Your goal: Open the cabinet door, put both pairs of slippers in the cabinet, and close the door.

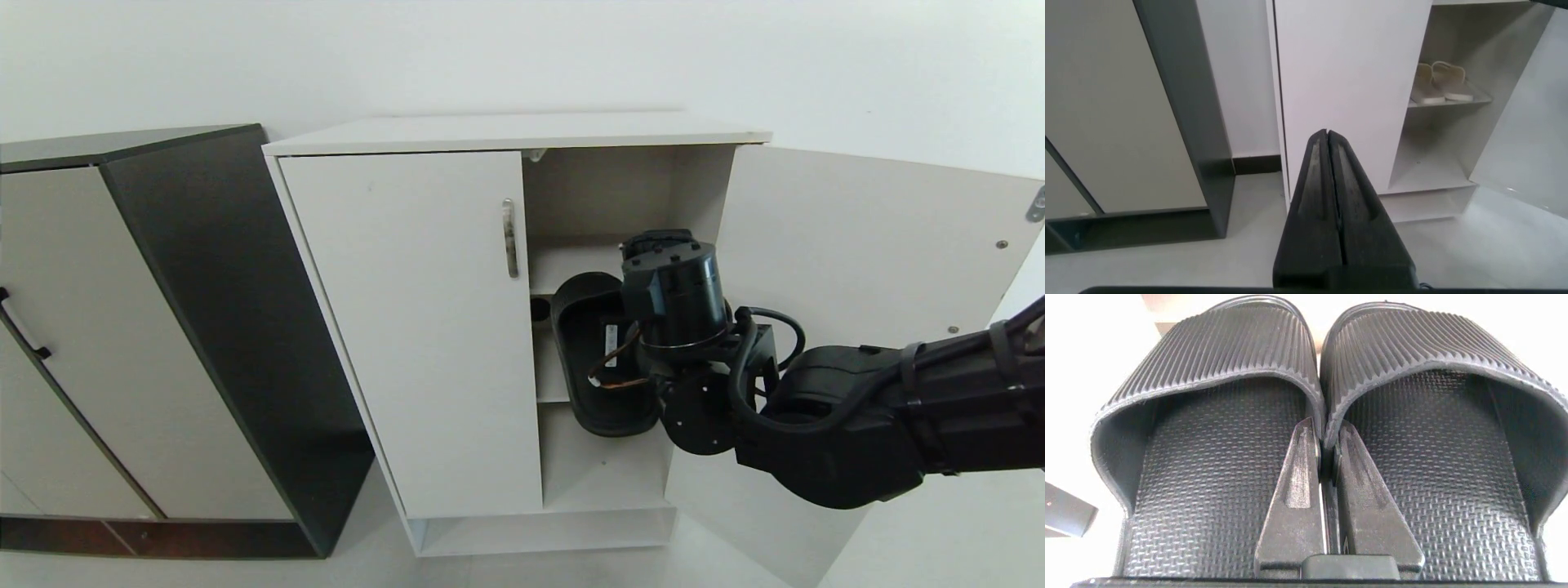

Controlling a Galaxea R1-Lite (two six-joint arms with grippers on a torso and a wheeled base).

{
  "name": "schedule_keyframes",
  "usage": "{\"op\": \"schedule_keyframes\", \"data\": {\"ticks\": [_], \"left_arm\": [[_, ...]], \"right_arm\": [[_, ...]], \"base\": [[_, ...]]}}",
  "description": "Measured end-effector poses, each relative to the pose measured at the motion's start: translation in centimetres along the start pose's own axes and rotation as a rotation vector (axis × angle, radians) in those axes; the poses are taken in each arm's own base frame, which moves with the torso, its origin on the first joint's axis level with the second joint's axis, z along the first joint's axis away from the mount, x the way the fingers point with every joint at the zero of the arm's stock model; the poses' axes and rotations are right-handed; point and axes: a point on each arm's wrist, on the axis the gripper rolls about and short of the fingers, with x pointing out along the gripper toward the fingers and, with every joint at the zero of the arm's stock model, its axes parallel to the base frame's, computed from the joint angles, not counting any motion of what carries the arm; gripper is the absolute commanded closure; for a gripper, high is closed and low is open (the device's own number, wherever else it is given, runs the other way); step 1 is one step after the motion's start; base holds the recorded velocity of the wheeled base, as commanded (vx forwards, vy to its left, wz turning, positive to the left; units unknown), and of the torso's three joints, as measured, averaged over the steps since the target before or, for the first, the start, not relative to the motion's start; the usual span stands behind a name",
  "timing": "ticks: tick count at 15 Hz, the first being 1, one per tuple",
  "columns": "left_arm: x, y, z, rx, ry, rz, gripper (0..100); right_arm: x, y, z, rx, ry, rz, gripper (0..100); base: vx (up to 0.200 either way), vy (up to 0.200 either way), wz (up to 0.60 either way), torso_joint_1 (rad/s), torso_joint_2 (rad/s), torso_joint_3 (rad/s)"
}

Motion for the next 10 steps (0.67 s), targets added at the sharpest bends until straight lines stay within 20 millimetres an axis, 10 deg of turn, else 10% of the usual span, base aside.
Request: {"op": "schedule_keyframes", "data": {"ticks": [10], "left_arm": [[0.0,0.0,-0.01,0.0,0.001,0.0,100]], "right_arm": [[0.43,-0.36,0.19,0.006,0.011,0.041,100]], "base": [[0.18,0.0,0.0,0.0,0.0,0.004]]}}
